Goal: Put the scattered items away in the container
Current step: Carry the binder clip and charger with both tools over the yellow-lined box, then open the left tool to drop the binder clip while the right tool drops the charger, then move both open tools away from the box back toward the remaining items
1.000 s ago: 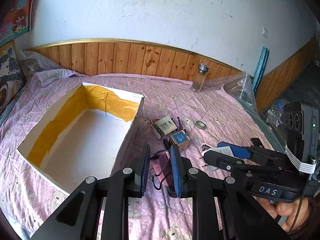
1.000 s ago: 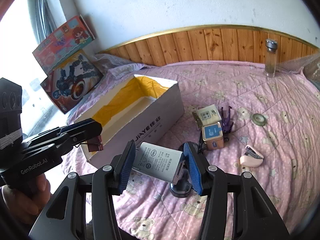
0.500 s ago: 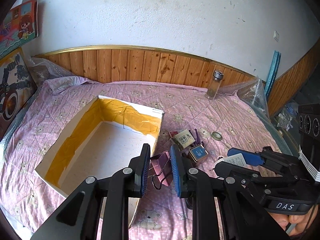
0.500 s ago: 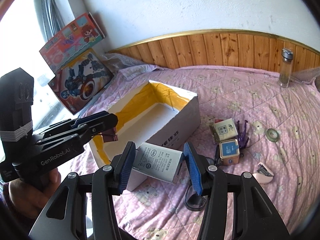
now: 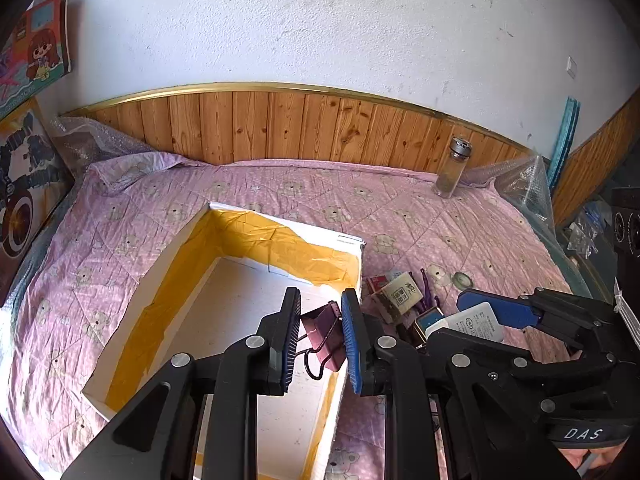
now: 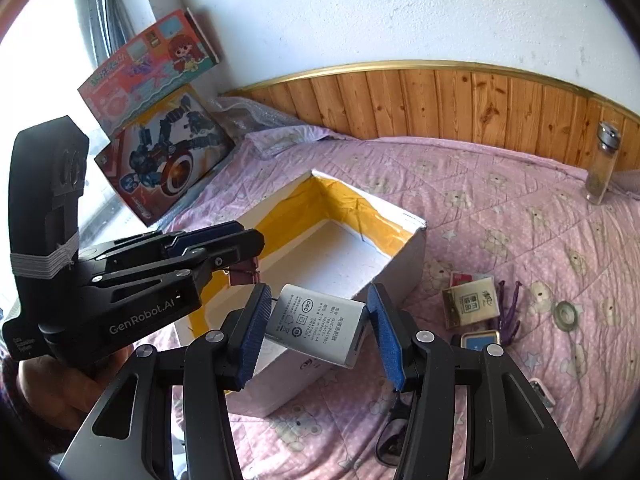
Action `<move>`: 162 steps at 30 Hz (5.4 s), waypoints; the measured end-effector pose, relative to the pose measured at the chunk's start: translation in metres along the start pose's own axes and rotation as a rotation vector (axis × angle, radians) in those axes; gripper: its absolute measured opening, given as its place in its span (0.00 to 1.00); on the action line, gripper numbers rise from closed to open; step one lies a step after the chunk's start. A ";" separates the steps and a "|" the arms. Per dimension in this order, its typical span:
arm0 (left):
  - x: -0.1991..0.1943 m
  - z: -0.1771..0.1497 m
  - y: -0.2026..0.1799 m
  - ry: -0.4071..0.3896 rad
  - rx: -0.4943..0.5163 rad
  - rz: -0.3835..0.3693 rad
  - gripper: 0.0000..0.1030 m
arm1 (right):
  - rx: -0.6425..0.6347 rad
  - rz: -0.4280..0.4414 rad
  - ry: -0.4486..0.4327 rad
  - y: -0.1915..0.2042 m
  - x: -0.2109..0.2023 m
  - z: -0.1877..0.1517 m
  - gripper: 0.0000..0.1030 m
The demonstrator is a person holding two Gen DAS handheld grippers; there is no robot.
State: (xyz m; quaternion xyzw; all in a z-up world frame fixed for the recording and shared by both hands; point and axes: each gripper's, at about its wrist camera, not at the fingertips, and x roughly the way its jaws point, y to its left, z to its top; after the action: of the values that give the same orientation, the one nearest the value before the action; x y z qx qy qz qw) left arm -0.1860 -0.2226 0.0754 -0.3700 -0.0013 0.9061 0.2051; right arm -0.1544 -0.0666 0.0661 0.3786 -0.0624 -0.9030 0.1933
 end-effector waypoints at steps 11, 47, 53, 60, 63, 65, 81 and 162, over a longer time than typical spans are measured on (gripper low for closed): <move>0.050 0.030 0.044 0.109 -0.046 -0.011 0.21 | -0.069 0.007 0.061 0.005 0.054 0.037 0.51; 0.220 0.030 0.117 0.410 -0.088 -0.005 0.39 | -0.241 -0.043 0.382 -0.024 0.205 0.063 0.53; 0.198 0.037 0.114 0.371 -0.039 -0.006 0.40 | -0.213 -0.038 0.376 -0.025 0.201 0.064 0.53; 0.163 0.047 0.118 0.292 -0.005 0.030 0.45 | -0.202 -0.050 0.366 -0.023 0.194 0.063 0.57; 0.148 0.051 0.123 0.255 0.001 0.052 0.50 | -0.184 -0.049 0.360 -0.025 0.190 0.066 0.57; 0.144 0.050 0.128 0.244 0.010 0.093 0.50 | -0.157 -0.056 0.338 -0.029 0.180 0.069 0.57; 0.111 0.014 0.158 0.244 -0.087 0.140 0.33 | 0.042 -0.149 0.304 -0.055 0.147 0.042 0.21; 0.001 -0.117 -0.101 0.222 0.012 -0.069 0.46 | 0.245 -0.144 0.132 -0.062 -0.050 -0.165 0.48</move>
State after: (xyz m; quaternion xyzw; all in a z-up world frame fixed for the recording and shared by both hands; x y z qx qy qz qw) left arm -0.0710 -0.1475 0.0059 -0.4664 0.0140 0.8520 0.2374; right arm -0.0243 0.0161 -0.0331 0.4615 -0.1318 -0.8733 0.0842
